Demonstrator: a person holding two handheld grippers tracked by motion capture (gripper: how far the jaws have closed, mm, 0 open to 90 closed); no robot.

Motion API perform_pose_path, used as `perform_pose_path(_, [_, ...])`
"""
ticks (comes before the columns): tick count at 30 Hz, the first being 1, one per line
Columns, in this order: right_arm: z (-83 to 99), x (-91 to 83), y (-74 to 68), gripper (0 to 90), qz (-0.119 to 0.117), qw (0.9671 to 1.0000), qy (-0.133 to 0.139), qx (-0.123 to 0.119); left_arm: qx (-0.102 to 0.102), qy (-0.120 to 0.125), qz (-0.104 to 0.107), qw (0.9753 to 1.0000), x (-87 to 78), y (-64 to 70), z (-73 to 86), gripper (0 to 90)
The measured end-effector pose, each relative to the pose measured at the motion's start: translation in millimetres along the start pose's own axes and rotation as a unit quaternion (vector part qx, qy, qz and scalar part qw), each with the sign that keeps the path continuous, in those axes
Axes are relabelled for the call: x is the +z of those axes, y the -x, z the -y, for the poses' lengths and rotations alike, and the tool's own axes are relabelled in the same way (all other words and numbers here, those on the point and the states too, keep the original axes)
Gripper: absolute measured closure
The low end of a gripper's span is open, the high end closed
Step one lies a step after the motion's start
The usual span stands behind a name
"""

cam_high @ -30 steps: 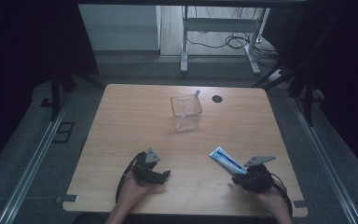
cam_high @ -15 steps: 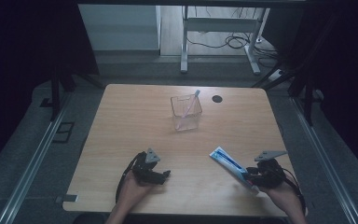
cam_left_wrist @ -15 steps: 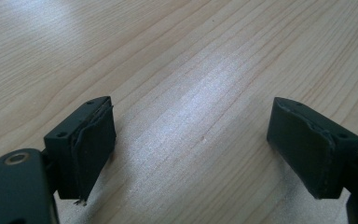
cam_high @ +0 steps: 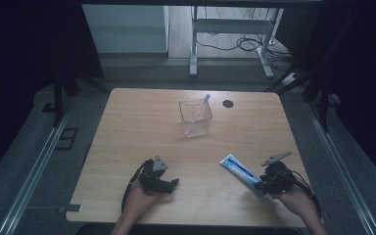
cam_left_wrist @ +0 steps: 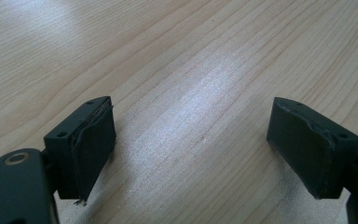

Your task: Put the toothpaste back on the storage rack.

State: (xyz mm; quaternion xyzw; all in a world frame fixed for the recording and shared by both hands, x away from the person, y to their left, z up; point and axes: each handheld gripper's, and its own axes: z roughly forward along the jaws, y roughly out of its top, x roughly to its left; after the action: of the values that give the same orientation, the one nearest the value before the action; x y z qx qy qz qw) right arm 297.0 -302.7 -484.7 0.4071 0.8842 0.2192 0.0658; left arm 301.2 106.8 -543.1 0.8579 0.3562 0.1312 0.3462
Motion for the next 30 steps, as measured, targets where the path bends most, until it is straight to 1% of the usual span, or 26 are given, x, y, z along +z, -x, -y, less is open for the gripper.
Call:
perform_pose_path(6, [-13.2,8.3,1.7,53.5,-0.003,0.9998,-0.019,-0.003,0.001,0.0,0.0,1.0,0.0,-0.1,0.0,15.3])
perform_pose_path(11, [-25.4,16.7,0.8,51.2,-0.002,0.9992,-0.039,-0.011,0.0,0.0,0.0,1.0,0.1,0.0,0.0,15.3])
perform_pose_path(14, [-32.4,22.3,0.7,50.1,-0.001,0.9984,-0.054,-0.013,0.0,-0.001,0.0,1.0,-0.1,0.0,0.0,15.3])
perform_pose_path(20, [-44.2,31.7,-0.8,48.6,0.002,0.9959,-0.088,-0.018,0.0,-0.001,0.0,1.0,-0.1,0.0,0.0,15.3])
perform_pose_path(26, [-51.5,38.9,-0.6,47.0,0.001,0.9944,-0.104,-0.015,0.0,-0.001,0.0,1.0,-0.1,0.0,0.0,15.3])
perform_pose_path(30, [-53.4,41.6,0.1,49.0,-0.002,0.994,-0.109,-0.01,0.0,-0.001,0.0,1.0,-0.2,0.0,0.0,15.4])
